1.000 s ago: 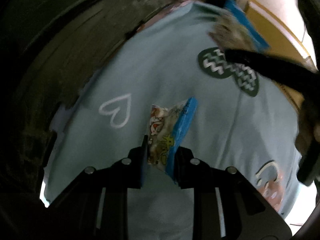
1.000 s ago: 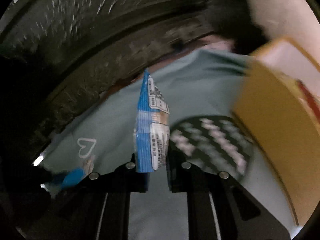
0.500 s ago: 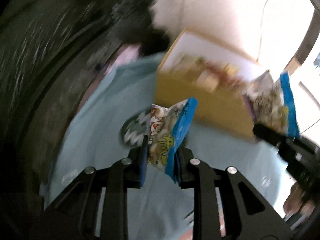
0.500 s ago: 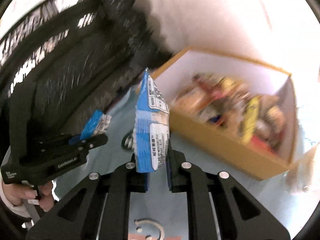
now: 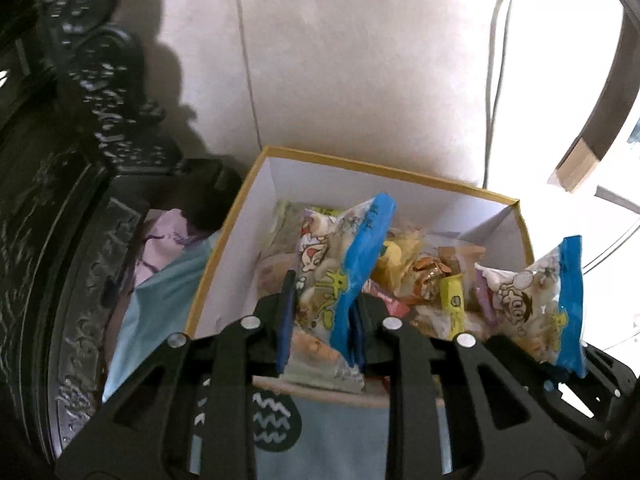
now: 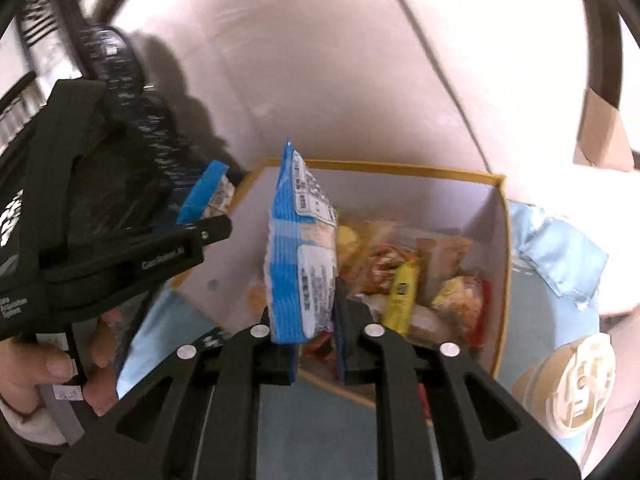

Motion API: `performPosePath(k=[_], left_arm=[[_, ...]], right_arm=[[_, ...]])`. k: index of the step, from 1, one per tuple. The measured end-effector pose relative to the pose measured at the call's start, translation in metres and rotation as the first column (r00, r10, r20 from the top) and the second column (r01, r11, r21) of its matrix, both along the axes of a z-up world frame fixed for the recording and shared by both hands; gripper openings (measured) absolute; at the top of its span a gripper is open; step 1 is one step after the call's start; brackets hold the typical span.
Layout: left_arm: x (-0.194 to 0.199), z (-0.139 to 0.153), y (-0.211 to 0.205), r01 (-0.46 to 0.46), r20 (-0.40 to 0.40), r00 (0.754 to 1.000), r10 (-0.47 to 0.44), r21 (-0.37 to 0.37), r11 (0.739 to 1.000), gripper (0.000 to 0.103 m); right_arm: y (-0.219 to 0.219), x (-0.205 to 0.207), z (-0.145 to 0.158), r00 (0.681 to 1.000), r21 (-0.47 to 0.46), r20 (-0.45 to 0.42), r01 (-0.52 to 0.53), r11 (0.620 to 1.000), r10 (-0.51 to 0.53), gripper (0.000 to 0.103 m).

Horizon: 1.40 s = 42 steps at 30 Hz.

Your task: Organize snacks

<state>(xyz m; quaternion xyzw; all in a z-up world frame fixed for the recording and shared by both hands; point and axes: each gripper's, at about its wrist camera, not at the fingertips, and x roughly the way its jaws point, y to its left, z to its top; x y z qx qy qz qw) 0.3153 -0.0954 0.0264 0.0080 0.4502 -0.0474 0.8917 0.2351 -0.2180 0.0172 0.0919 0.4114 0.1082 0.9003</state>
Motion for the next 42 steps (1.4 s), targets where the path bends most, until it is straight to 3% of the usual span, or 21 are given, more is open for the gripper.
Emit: performPosePath(k=[1,2,3,5,11,29,42], left_arm=[[0.001,-0.001,-0.004,-0.003,-0.004,1.0,0.004,0.011,1.0,0.039],[0.005,-0.003,-0.005,-0.009,-0.005,1.0,0.009,0.025,1.0,0.074],[0.006,-0.004,-0.007,-0.023,0.003,1.0,0.023,0.045,0.999,0.091],[0.003,-0.002,-0.009,-0.03,0.045,0.999,0.027,0.071,0.997,0.091],[-0.01,-0.005,-0.013,-0.01,0.027,1.0,0.008,0.088,0.996,0.092],[-0.085,0.031,-0.007,-0.001,0.058,0.998,-0.001,0.037,0.999,0.101],[-0.155,0.056,0.001,0.007,0.092,0.996,-0.009,0.025,1.0,0.101]], right_arm=[[-0.007,0.0,-0.002,1.0,-0.005,-0.009,0.02,1.0,-0.021,0.026],[-0.012,0.003,-0.004,0.999,-0.012,-0.014,0.048,0.999,-0.048,0.033],[-0.016,0.003,-0.003,0.997,-0.016,-0.011,0.075,0.997,-0.075,0.047],[-0.022,0.0,-0.002,0.995,-0.009,0.011,0.101,0.995,-0.101,0.051],[-0.024,-0.018,0.0,0.996,-0.051,0.027,0.084,0.995,-0.083,0.051],[-0.012,-0.083,0.027,0.997,-0.096,0.064,0.054,0.994,-0.048,0.052],[0.004,-0.138,0.047,0.996,-0.126,0.089,0.017,0.992,-0.005,0.052]])
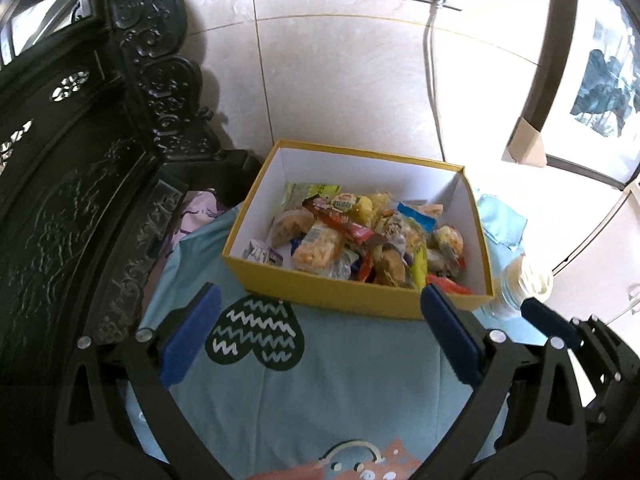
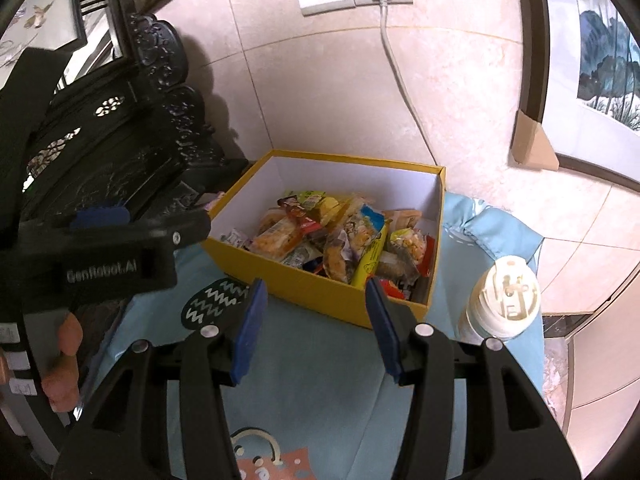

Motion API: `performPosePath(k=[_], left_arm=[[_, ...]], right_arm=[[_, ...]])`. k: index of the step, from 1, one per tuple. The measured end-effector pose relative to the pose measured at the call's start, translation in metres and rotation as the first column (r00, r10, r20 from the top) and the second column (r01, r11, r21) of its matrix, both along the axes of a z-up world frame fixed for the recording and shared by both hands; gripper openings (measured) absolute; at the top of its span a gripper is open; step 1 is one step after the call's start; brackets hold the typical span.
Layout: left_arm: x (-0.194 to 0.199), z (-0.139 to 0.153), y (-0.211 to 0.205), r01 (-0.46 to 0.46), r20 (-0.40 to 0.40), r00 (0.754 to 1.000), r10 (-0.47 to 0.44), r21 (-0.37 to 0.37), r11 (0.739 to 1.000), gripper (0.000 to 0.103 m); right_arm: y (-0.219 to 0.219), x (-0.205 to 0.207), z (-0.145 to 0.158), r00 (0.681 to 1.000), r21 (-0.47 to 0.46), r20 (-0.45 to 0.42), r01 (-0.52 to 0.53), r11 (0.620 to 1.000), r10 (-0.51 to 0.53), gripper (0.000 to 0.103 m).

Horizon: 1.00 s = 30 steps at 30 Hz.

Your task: Organize snacks

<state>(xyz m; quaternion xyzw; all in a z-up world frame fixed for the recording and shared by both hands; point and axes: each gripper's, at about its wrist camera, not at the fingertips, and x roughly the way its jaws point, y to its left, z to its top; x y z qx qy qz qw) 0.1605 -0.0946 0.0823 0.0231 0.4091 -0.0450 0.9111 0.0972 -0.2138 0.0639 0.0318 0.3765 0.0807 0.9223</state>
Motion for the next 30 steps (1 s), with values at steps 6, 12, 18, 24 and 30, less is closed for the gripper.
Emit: performPosePath(k=[6,12,18,24,30], left_arm=[[-0.029,0.008,0.004,0.018,0.02,1.0,-0.017,-0.004,1.0,0.101],[-0.052,0.016,0.006,0.028,0.031,0.999,-0.028,-0.003,1.0,0.101],[-0.071,0.022,0.012,0.011,0.07,0.997,-0.011,0.003,1.0,0.101],[-0.09,0.027,0.019,-0.015,0.111,0.994,0.013,0.023,1.0,0.101],[-0.099,0.027,0.022,-0.006,0.097,0.995,0.003,0.023,1.0,0.101]], right_arm=[[0.006,-0.021,0.01,1.0,-0.02,0.024,-0.007,1.0,0.008,0.057],[0.012,-0.039,0.017,0.999,-0.032,0.038,-0.007,0.999,0.008,0.058],[0.017,-0.051,0.023,0.999,-0.039,0.042,0.013,0.999,-0.011,0.059],[0.023,-0.063,0.027,0.999,-0.047,0.049,0.01,0.999,-0.008,0.06],[0.024,-0.074,0.031,0.998,-0.041,0.051,0.041,0.998,-0.039,0.062]])
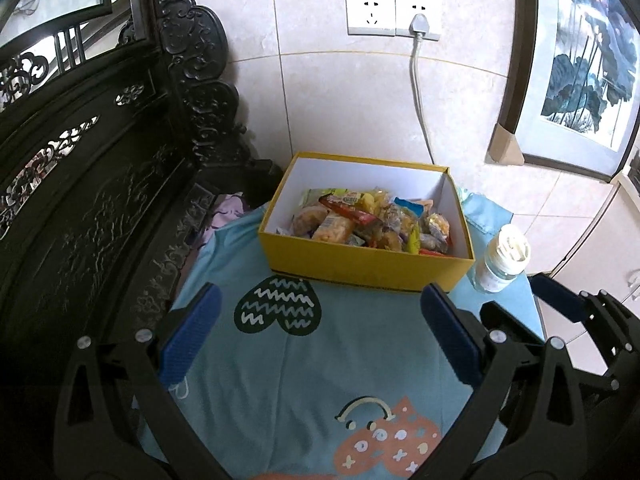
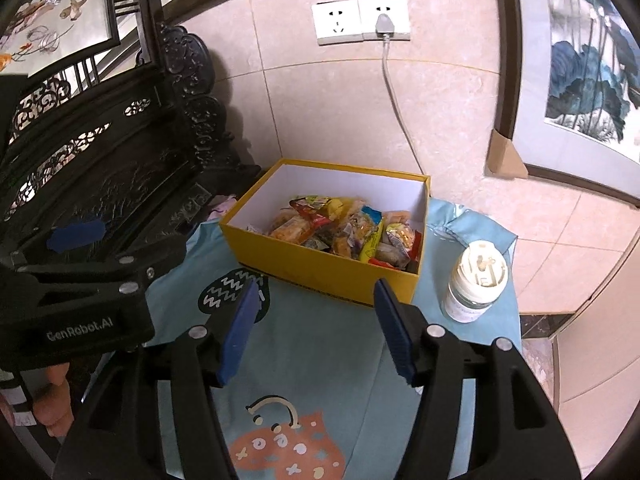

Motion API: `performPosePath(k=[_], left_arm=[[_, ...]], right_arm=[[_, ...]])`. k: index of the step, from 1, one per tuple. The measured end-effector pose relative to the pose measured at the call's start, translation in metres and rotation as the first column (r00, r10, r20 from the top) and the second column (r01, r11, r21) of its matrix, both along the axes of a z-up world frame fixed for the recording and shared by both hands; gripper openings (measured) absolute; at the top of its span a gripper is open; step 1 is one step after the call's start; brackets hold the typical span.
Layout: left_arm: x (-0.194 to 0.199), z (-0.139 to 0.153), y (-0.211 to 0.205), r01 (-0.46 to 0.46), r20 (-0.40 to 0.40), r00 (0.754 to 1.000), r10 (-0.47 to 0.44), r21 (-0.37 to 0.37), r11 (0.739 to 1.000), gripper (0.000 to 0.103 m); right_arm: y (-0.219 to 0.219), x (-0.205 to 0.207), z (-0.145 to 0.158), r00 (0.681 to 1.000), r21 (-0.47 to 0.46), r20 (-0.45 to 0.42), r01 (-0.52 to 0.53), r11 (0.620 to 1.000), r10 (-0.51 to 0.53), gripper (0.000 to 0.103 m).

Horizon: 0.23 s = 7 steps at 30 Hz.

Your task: Organize snacks

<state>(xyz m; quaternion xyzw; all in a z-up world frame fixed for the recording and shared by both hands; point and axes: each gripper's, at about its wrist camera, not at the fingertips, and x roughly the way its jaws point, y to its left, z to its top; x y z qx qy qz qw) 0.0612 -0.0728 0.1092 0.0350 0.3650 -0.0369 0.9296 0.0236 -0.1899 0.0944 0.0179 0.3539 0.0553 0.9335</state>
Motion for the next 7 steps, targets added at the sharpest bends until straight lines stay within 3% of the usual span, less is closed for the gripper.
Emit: performPosePath(k=[7], left_arm=[[-0.0117,-0.0041,-0.0033,0.016,-0.021,1.0,-0.016,0.004,1.0,0.101]], right_arm=[[-0.0052,-0.0101,-0.003,0.999,0.0,-0.021,0.04,0.999,-0.04,0.063]])
